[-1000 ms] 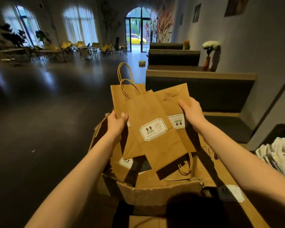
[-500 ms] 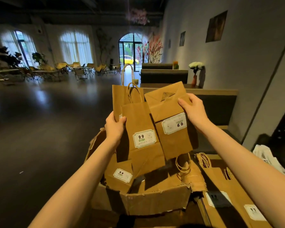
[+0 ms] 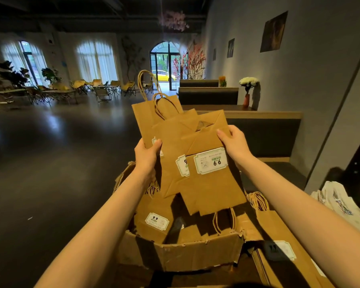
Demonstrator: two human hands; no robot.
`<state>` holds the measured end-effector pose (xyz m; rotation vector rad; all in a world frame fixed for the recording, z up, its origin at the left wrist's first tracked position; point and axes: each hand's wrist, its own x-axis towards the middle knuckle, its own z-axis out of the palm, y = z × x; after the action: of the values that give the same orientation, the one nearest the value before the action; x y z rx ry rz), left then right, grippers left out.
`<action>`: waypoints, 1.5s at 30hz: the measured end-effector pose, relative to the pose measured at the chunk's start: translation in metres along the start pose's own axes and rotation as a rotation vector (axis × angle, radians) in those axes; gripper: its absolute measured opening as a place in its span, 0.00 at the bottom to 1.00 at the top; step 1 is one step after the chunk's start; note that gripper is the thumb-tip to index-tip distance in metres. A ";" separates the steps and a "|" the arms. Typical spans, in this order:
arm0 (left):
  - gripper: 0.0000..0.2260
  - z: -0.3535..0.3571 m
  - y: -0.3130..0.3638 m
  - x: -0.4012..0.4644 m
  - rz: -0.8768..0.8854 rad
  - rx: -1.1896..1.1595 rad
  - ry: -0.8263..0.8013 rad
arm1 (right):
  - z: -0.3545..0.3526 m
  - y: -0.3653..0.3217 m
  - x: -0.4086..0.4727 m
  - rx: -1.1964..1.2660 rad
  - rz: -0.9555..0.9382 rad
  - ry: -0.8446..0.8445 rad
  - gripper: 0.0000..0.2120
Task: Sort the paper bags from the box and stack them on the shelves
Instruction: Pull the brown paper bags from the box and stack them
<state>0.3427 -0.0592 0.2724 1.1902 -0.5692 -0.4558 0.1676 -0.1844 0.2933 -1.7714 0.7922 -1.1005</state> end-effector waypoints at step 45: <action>0.10 0.016 0.001 -0.006 0.070 0.330 -0.355 | 0.030 -0.023 0.014 -0.783 -0.502 -0.300 0.20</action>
<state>0.3276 -0.0671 0.2766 1.4072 -1.0189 -0.5312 0.2018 -0.1763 0.3129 -2.8345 0.6448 -0.8319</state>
